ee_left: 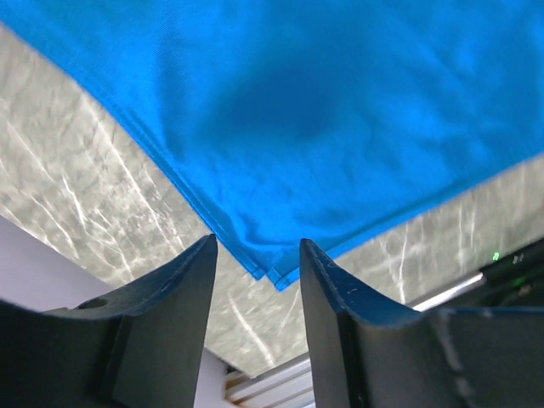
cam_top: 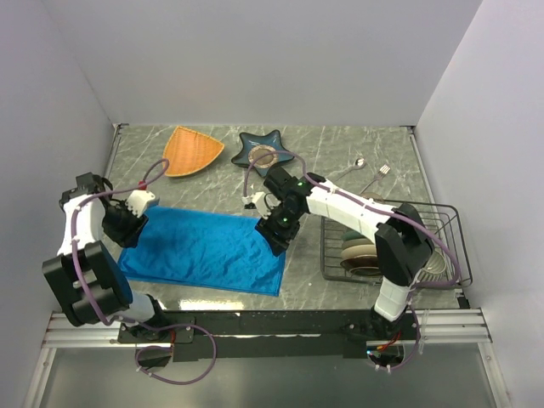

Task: Fold the napkin into a case and place the utensils inside
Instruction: Fold and flatten the napkin at the center of the board.

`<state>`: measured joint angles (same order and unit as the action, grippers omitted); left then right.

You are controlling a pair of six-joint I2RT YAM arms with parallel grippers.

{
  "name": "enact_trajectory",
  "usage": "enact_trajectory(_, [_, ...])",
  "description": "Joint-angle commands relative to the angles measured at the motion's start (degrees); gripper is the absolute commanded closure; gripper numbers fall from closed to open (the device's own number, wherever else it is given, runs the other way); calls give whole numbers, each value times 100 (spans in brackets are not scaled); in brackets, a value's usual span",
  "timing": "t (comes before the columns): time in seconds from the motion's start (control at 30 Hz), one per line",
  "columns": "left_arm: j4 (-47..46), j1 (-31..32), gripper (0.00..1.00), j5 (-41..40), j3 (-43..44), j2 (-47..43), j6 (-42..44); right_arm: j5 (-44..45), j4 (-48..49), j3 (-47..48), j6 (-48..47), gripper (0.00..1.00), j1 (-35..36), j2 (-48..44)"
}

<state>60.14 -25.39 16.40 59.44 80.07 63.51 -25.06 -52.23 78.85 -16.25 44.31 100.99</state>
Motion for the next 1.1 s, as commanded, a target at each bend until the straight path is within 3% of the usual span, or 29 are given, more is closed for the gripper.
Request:
enact_trajectory(0.0, [-433,-168,51,-146,-64,245,-1250,-254,107,139,219,43,-46,131])
enact_trajectory(0.2, [-328,-730,50,-489,-169,184,-1990,-508,143,166,324,46,-72,219])
enact_trajectory(0.5, [-494,-1354,53,-700,-266,631,-2290,-623,274,-291,395,49,-63,96])
enact_trajectory(1.07, [-626,-1487,68,-656,-266,1160,-2272,-500,169,-256,447,50,-37,-9])
